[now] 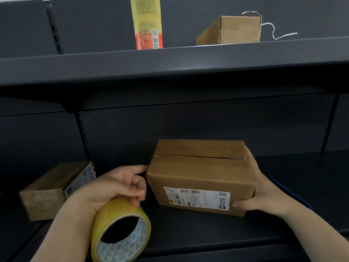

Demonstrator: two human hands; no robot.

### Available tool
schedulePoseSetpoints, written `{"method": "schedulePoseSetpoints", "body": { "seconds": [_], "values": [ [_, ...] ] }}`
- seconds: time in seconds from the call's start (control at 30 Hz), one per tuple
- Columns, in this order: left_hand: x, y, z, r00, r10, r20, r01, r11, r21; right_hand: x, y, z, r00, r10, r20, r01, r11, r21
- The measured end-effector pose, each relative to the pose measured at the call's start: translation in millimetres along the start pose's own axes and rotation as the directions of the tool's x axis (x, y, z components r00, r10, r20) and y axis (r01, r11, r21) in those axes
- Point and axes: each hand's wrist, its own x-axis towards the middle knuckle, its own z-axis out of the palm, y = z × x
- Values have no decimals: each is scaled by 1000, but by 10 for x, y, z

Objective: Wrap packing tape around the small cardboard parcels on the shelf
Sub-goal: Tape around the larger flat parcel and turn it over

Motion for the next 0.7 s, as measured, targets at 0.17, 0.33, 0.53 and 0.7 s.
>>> {"method": "schedulePoseSetpoints", "body": {
  "seconds": [0.17, 0.33, 0.53, 0.7],
  "values": [
    [-43, -46, -74, 996, 15, -83, -17, 1000, -19, -128, -109, 70, 970, -115, -213, 74, 978, -193],
    [-14, -81, -83, 963, 77, -257, -81, 997, -5, -265, -253, 429, 839, -499, -217, -23, 367, -930],
    [7, -102, -47, 929, 114, -353, -93, 993, 77, -265, -155, 855, 855, -517, -35, 58, 162, -985],
    [39, -111, -52, 926, 119, -359, -97, 992, 78, -245, -233, 650, 844, -533, 53, 225, 262, -938]
  ]
}}
